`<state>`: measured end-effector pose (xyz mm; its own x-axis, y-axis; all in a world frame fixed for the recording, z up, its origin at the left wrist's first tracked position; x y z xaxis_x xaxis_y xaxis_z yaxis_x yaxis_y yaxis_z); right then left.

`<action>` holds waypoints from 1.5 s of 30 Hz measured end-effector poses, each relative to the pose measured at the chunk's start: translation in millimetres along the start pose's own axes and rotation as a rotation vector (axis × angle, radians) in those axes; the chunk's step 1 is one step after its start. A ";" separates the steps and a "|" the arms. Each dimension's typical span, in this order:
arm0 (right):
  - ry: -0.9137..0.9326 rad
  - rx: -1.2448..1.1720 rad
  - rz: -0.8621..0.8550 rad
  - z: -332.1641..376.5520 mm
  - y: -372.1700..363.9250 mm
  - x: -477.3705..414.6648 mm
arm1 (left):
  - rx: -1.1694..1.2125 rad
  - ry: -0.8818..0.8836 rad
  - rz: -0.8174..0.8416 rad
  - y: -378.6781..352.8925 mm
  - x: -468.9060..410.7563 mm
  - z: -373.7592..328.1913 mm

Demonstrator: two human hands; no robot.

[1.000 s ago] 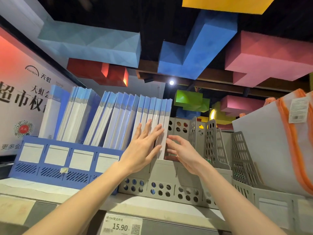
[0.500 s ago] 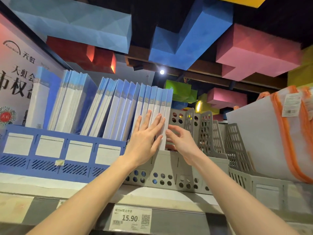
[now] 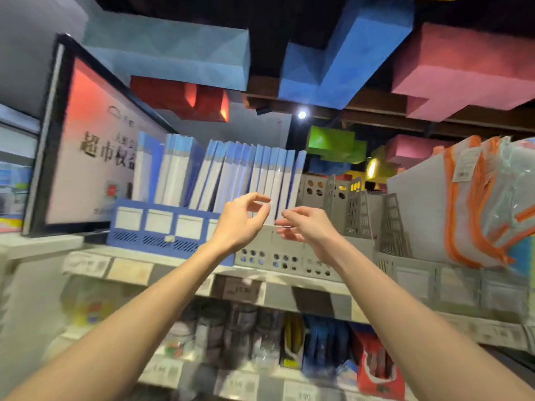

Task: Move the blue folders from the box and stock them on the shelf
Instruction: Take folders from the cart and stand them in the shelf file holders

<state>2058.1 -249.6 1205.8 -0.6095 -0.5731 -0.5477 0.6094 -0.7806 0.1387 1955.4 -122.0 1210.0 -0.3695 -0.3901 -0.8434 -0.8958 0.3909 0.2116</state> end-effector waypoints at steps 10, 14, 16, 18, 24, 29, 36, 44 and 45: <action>-0.067 -0.303 0.240 -31.5 -98.2 190.3 | 0.051 0.378 -0.214 113.8 236.5 -25.0; -0.169 -0.402 0.391 -49.6 -173.2 275.7 | -0.070 0.517 -0.277 181.5 337.5 -22.6; -0.209 -0.425 0.472 -57.2 -214.2 319.5 | -0.151 0.588 -0.331 218.4 385.7 -23.1; -0.227 -0.427 0.574 -61.4 -253.1 363.0 | -0.205 0.646 -0.384 251.9 429.3 -25.5; -0.293 -0.431 0.865 -69.4 -378.0 508.0 | -0.360 0.862 -0.555 361.3 586.6 -21.6; -0.355 -0.357 1.084 -80.4 -473.1 607.2 | -0.408 1.083 -0.733 452.0 708.0 -13.0; -0.388 -0.201 1.273 -93.8 -616.7 715.3 | -0.413 1.298 -0.910 580.0 838.5 25.5; -0.367 0.074 1.401 -123.6 -737.1 778.5 | -0.318 1.568 -0.980 660.4 922.9 76.1; -0.365 0.098 1.417 -128.2 -751.9 784.0 | -0.297 1.582 -1.004 669.2 932.7 86.3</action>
<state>1187.0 -80.0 566.3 0.3557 -0.8766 0.3242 0.7676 0.4719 0.4337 1032.7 -152.2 522.3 0.5420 -0.7181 0.4366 -0.8376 -0.5042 0.2105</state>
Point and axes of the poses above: each hand's wrist, its own x-axis away from the middle knuckle, its own y-axis out of the back of the hand, z = x × y, the point moved 6 cm from there along -x, towards the middle knuckle, and after that the axes turned 5 degrees about y, right-handed, at the moved point
